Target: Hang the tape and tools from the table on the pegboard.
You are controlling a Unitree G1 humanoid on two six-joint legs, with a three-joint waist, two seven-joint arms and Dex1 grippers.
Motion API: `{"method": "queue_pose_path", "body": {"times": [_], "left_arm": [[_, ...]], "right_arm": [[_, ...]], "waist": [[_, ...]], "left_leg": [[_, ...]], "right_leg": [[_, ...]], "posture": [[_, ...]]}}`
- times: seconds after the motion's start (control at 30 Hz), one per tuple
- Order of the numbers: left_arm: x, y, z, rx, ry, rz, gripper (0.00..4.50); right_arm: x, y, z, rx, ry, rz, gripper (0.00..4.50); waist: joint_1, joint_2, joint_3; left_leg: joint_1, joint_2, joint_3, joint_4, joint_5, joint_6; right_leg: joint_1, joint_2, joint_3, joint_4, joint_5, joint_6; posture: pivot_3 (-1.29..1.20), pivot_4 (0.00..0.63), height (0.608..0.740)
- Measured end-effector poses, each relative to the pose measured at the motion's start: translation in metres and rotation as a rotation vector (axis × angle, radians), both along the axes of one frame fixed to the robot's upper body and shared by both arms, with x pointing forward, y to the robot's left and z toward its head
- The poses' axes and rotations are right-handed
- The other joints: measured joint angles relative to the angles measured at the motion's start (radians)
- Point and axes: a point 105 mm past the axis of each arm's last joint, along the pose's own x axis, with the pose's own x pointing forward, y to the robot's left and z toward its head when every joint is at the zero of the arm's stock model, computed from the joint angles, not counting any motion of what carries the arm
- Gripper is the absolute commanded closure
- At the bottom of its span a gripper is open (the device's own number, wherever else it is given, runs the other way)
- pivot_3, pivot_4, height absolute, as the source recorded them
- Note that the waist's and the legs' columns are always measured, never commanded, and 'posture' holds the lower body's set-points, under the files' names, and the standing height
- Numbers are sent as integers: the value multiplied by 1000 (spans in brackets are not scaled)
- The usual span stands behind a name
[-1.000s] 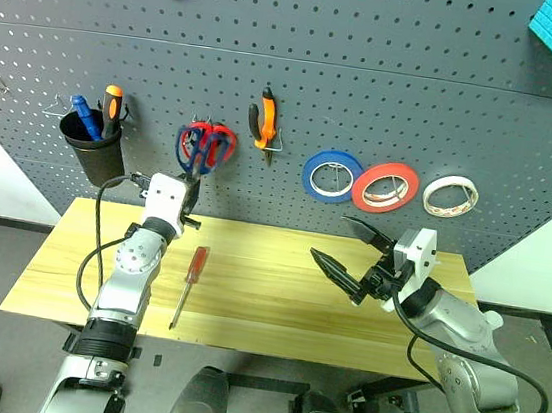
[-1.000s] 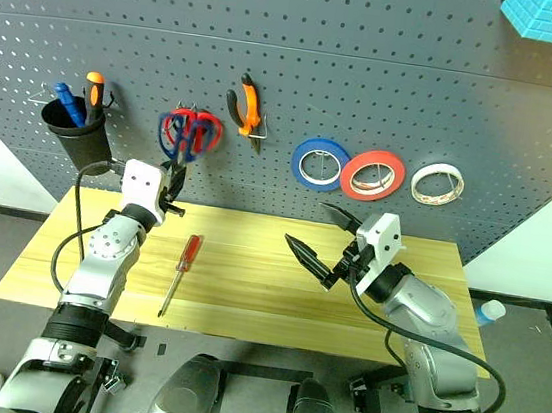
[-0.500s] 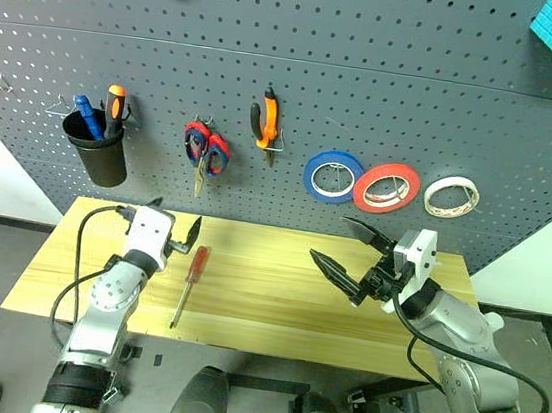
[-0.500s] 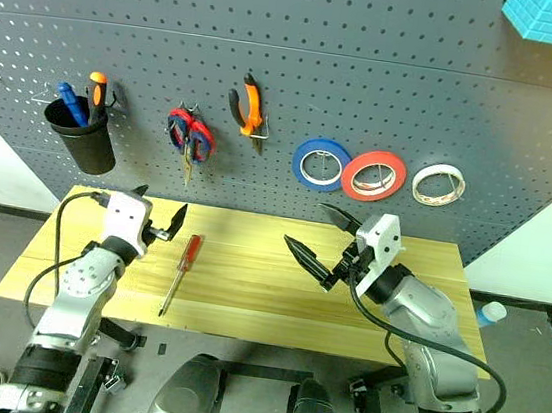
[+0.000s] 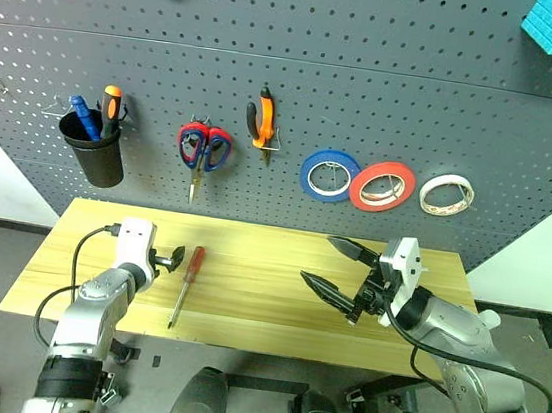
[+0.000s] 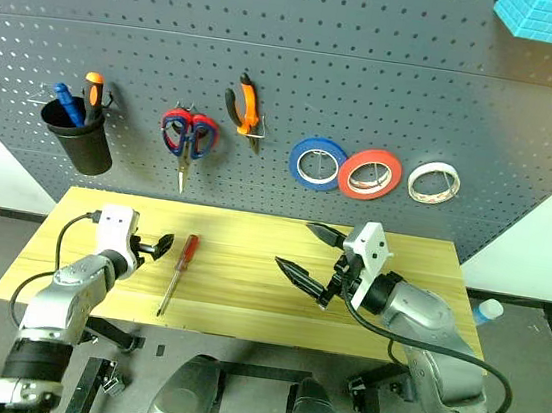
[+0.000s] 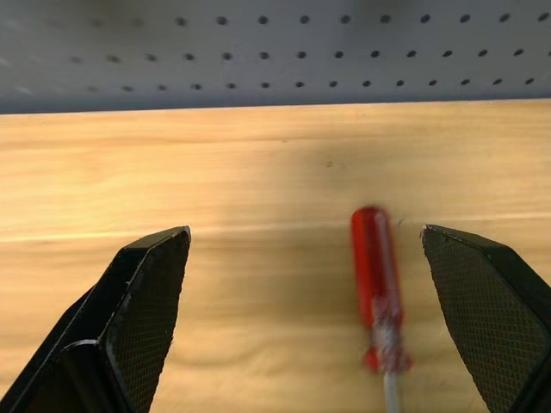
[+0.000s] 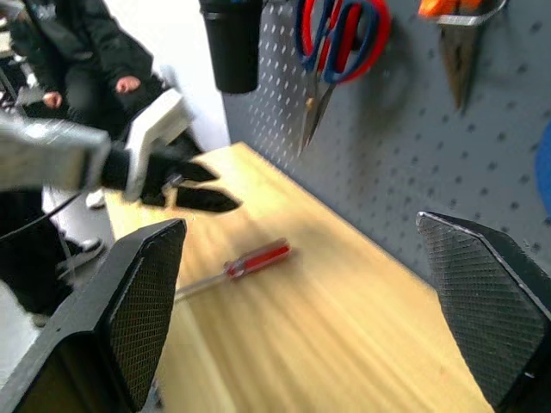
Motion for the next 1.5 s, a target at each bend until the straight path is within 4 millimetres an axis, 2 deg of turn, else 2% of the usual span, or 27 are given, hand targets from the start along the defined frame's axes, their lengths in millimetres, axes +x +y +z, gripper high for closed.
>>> {"method": "queue_pose_path", "body": {"times": [0.2,0.37,0.5,0.73,1.17,1.5], "left_arm": [[1,-11,-15,-39,139,-42,19],[-5,-12,-31,-37,238,-44,19],[-2,-14,-31,-39,259,-50,19],[0,-18,-30,-44,288,-63,19],[-8,-16,-50,-52,402,-42,19],[-3,-17,-47,-49,390,-43,19]], "right_arm": [[-3,14,-16,-82,0,37,0],[-1,26,-17,-66,-18,44,0],[-3,32,-19,-56,-12,59,0],[-4,32,-21,-59,-8,58,0],[-6,28,-24,-66,3,41,0],[-10,27,-24,-66,3,32,0]], "waist": [[-12,0,0],[-12,0,0],[-9,0,0],[-14,0,1],[-16,0,6],[-20,-1,8]], "left_leg": [[0,0,0,0,0,0],[0,0,-1,0,0,0],[-1,0,-1,0,0,-1],[0,0,-1,-1,0,-1],[-1,0,-1,-1,0,-1],[-1,0,-1,-1,0,-1]], "right_leg": [[0,0,0,0,0,0],[0,0,0,0,0,0],[0,0,0,0,0,0],[-1,0,0,0,0,0],[-2,0,-1,0,-1,0],[-3,0,0,0,-2,3]], "posture": [[326,84,677],[328,87,677],[328,93,677],[319,101,677],[303,115,677],[298,118,677]]}}
